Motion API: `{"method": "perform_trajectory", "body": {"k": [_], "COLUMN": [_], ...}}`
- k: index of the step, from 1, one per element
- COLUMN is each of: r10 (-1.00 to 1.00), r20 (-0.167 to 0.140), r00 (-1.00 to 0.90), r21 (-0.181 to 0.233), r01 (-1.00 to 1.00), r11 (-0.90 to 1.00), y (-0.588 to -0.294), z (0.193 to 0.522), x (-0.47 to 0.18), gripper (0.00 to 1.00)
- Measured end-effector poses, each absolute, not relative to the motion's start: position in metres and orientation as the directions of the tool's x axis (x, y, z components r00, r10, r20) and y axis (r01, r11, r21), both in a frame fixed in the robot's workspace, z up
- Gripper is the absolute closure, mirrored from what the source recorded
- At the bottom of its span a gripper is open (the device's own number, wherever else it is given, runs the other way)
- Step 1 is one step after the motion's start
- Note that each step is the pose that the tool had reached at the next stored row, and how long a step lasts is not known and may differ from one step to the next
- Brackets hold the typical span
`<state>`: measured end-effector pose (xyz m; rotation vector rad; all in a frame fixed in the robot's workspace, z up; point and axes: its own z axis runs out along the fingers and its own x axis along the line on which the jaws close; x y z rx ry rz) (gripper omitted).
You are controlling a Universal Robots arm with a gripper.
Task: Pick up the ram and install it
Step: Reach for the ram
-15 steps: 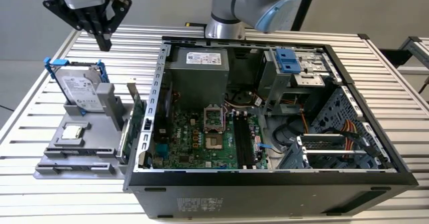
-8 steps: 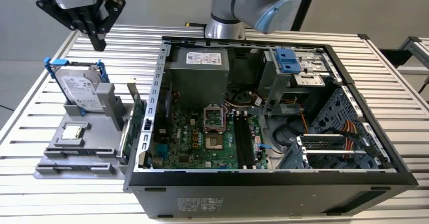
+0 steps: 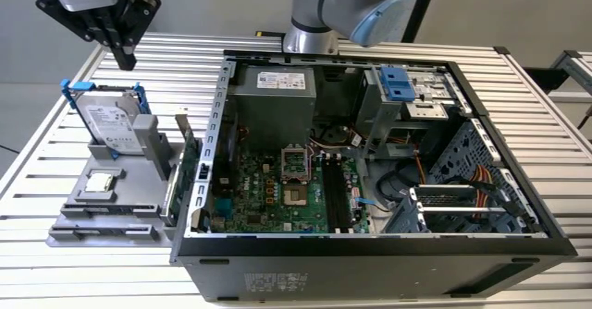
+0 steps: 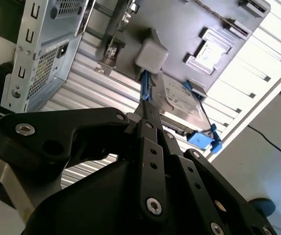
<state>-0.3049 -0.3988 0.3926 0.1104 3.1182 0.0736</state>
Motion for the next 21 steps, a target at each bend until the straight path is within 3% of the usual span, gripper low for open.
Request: {"method": "perform_trajectory", "body": {"k": [21], "r10": [0.071], "r20": [-0.019], "r00": [-0.997], "r21": [0.048], "r01": [0.07], "r11": [0.996], "y": [-0.399], "z": [0.393], "x": [-0.335], "gripper": [1.0]}}
